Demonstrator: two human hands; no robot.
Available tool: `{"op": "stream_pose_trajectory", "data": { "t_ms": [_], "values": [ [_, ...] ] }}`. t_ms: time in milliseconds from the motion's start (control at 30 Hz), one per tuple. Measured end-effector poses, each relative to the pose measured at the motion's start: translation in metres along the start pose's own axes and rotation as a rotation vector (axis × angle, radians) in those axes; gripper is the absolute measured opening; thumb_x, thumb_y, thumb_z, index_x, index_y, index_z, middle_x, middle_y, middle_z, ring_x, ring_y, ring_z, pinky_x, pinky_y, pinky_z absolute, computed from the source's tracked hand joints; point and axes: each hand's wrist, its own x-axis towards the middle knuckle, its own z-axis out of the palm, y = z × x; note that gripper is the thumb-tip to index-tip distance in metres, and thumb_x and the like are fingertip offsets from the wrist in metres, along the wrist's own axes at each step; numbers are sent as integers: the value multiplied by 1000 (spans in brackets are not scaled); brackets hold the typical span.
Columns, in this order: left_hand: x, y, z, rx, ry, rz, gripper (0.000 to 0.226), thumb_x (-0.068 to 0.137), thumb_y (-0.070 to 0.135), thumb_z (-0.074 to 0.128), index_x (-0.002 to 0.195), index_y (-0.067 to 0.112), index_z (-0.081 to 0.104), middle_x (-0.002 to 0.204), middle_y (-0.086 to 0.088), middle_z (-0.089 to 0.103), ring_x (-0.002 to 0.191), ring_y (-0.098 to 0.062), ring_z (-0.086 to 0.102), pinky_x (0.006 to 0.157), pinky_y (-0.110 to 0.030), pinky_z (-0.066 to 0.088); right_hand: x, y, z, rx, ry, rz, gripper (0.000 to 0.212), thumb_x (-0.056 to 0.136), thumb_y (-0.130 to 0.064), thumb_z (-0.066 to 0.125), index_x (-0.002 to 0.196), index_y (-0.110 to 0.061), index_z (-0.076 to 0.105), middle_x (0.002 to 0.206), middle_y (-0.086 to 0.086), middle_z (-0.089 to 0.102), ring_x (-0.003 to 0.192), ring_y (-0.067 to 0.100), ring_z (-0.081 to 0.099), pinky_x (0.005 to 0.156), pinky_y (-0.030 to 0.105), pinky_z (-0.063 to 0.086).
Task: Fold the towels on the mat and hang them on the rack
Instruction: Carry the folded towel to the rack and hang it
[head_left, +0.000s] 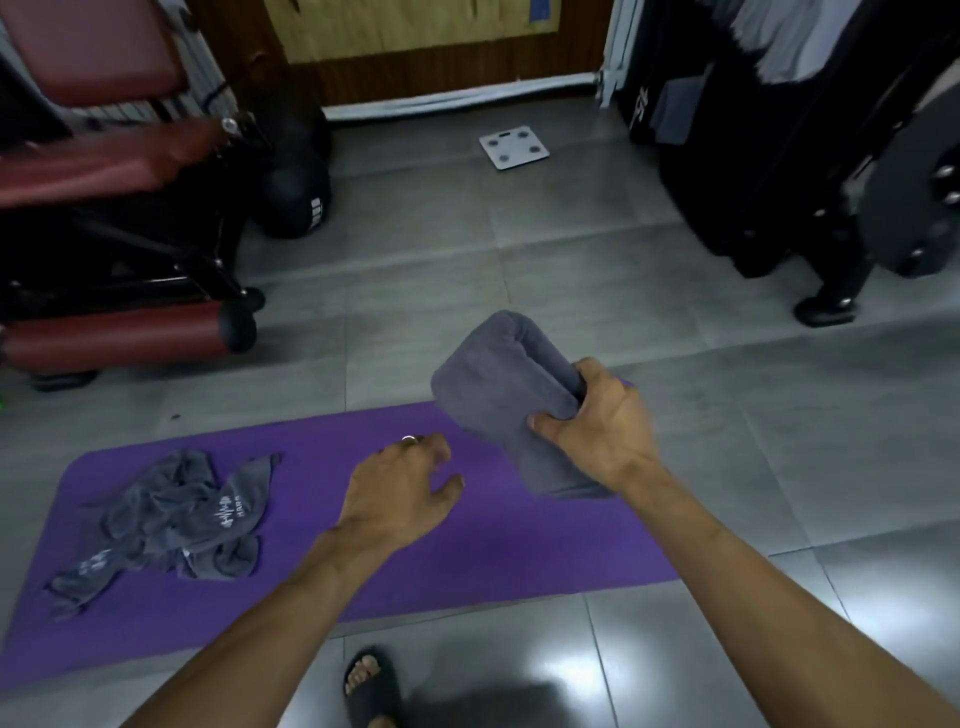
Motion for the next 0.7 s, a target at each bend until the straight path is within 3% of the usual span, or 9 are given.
{"op": "stream_pose_trajectory", "data": {
  "t_ms": [367,700],
  "values": [
    [45,165,-49,12,57,-59,31,87,47,58,110,26,58,101,8,65,99,-17,62,83,-30,50,50,29,-190,40,67,-39,40,72,-37,76,101,-20,54,91,-3,65,83,20,64,72,40,56],
    [199,268,-78,13,77,-7,29,89,48,56,108,27,58,100,9,65,96,-16,63,80,-29,48,181,37,-317,38,151,-62,37,71,-37,75,96,-24,52,88,-5,64,83,19,64,73,43,56]
  ]
}}
